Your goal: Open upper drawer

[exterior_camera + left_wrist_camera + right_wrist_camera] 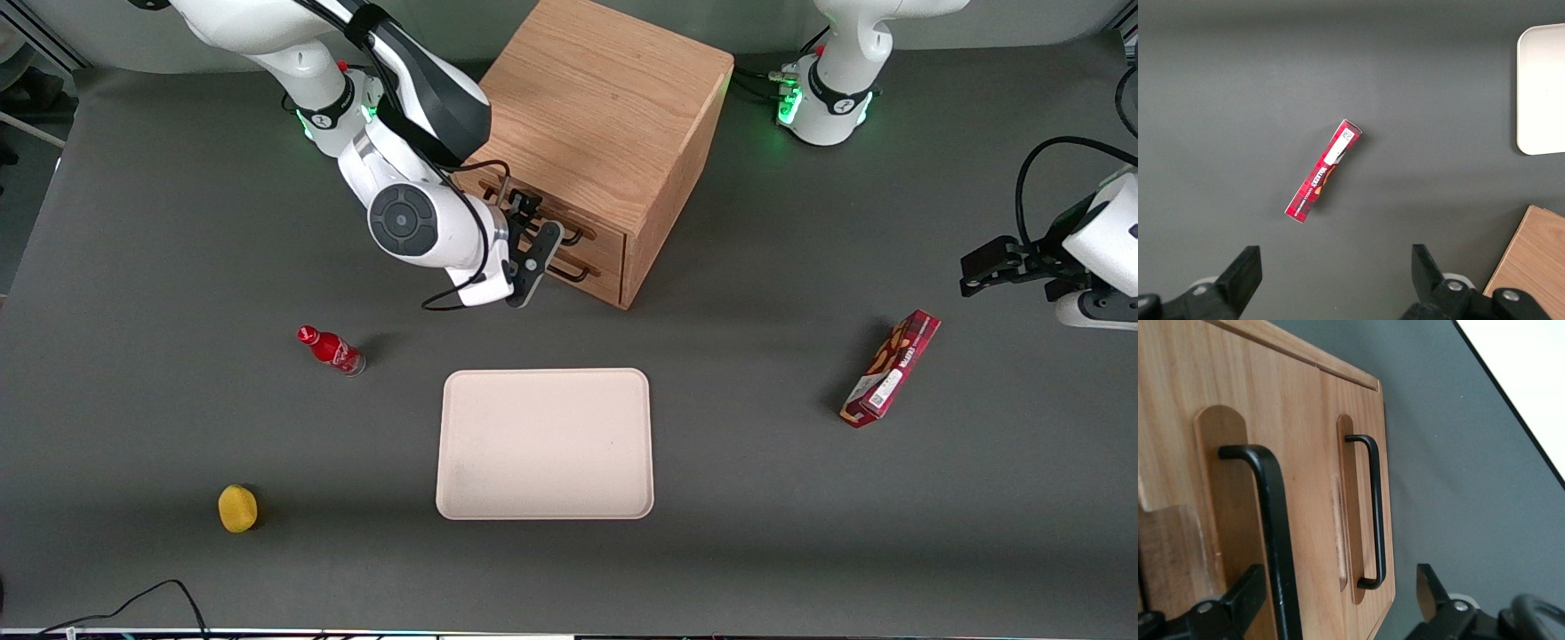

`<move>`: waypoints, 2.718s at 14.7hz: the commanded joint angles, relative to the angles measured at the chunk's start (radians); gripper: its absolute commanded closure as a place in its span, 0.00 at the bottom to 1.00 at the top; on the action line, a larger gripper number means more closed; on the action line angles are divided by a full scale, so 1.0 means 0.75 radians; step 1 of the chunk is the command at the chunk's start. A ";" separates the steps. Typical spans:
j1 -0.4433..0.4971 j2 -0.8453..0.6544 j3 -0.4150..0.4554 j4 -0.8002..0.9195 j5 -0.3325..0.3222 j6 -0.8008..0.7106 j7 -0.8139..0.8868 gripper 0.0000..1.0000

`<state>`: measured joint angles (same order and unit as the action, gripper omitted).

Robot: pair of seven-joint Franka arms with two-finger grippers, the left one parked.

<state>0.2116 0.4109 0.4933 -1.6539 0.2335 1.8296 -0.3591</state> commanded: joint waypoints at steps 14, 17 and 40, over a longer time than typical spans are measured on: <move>0.006 0.013 -0.001 -0.034 -0.007 0.093 -0.014 0.00; 0.006 0.017 -0.007 -0.034 -0.017 0.101 -0.012 0.00; -0.022 0.143 -0.124 0.194 -0.144 0.103 -0.081 0.00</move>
<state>0.1939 0.4853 0.4065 -1.5622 0.1454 1.9211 -0.3918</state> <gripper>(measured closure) 0.000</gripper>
